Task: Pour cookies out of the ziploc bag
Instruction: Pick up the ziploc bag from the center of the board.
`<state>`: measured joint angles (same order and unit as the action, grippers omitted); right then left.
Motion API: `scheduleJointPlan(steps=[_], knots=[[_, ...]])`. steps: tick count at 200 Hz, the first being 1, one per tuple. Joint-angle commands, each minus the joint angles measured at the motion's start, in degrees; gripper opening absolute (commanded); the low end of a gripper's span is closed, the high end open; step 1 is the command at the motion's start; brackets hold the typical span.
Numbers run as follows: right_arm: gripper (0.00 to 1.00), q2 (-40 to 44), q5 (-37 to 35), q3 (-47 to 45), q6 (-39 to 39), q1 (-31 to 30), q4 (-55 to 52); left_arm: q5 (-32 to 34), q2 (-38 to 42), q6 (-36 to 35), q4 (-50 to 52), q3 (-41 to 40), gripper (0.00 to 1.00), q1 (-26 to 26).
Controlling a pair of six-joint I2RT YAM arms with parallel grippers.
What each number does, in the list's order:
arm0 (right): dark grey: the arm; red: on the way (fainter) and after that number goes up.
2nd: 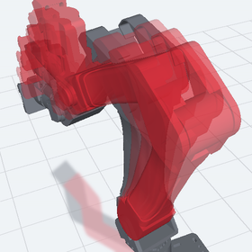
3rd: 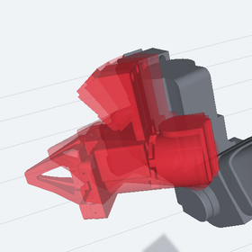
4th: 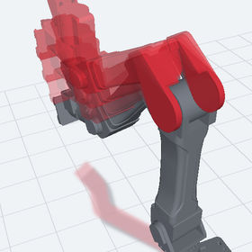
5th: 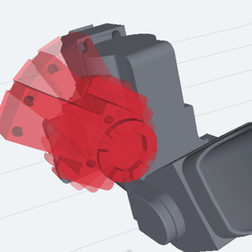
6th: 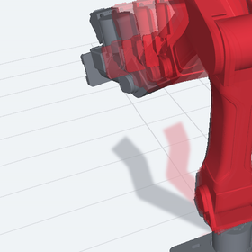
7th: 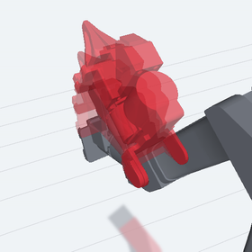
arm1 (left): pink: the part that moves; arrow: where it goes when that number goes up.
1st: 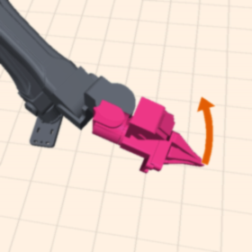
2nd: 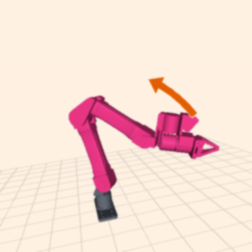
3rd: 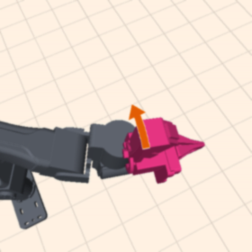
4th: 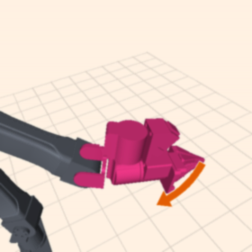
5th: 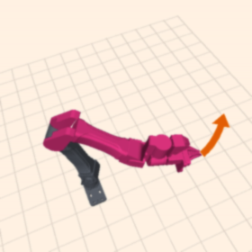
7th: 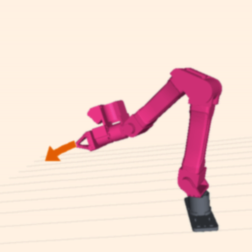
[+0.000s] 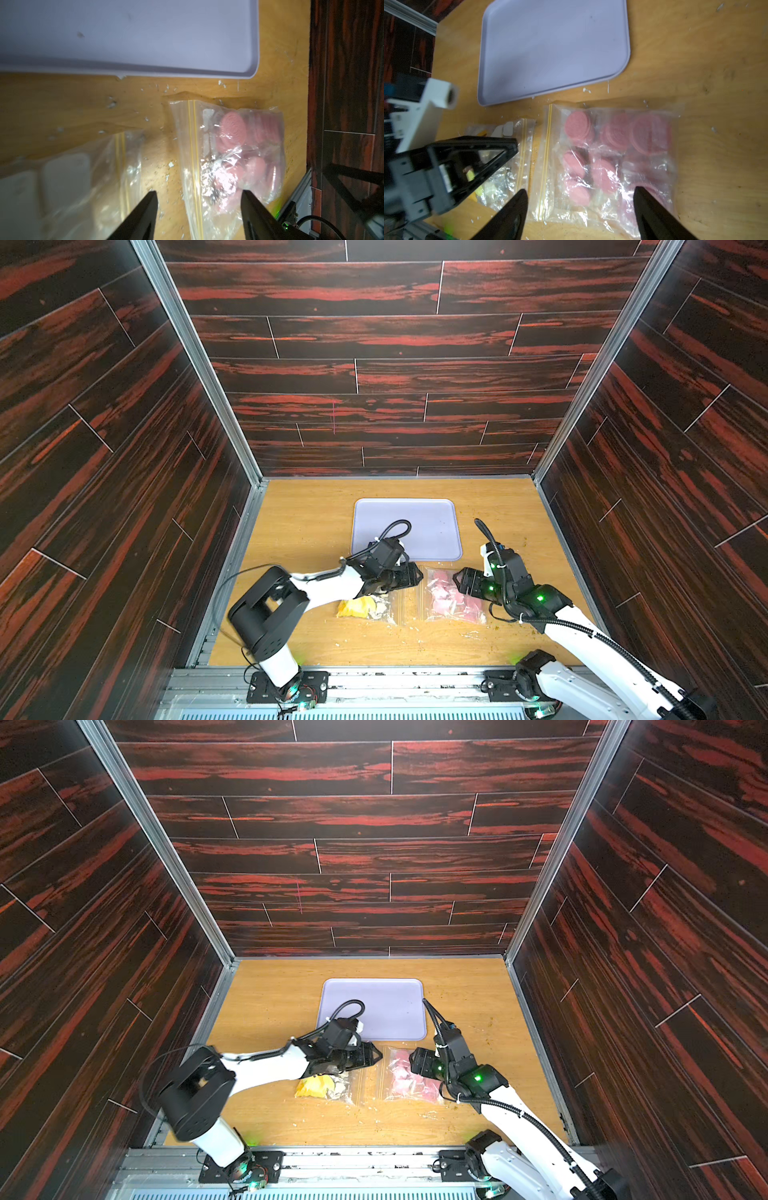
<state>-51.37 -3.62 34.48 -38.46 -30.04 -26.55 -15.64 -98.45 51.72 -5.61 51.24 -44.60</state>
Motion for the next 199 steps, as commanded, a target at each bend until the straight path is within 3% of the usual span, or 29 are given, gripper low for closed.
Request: scheduleJointPlan(steps=[1,131,155,199], knots=[[0.83,1.59,2.76,-0.91,0.19,1.66,-0.26,-1.28,-1.64,3.16,-4.51,0.72,0.64,-0.52],[0.81,2.97,5.65,-1.43,1.53,6.27,0.13,-0.55,-6.05,11.27,-16.53,-6.3,0.62,-3.76],[0.81,3.28,5.64,-1.86,1.32,6.34,0.18,-0.29,-5.86,12.81,-18.99,-7.68,0.5,-4.17],[0.81,2.97,6.14,-2.05,1.32,6.49,0.36,0.58,-4.7,13.61,-20.06,-8.86,0.41,-4.53]])
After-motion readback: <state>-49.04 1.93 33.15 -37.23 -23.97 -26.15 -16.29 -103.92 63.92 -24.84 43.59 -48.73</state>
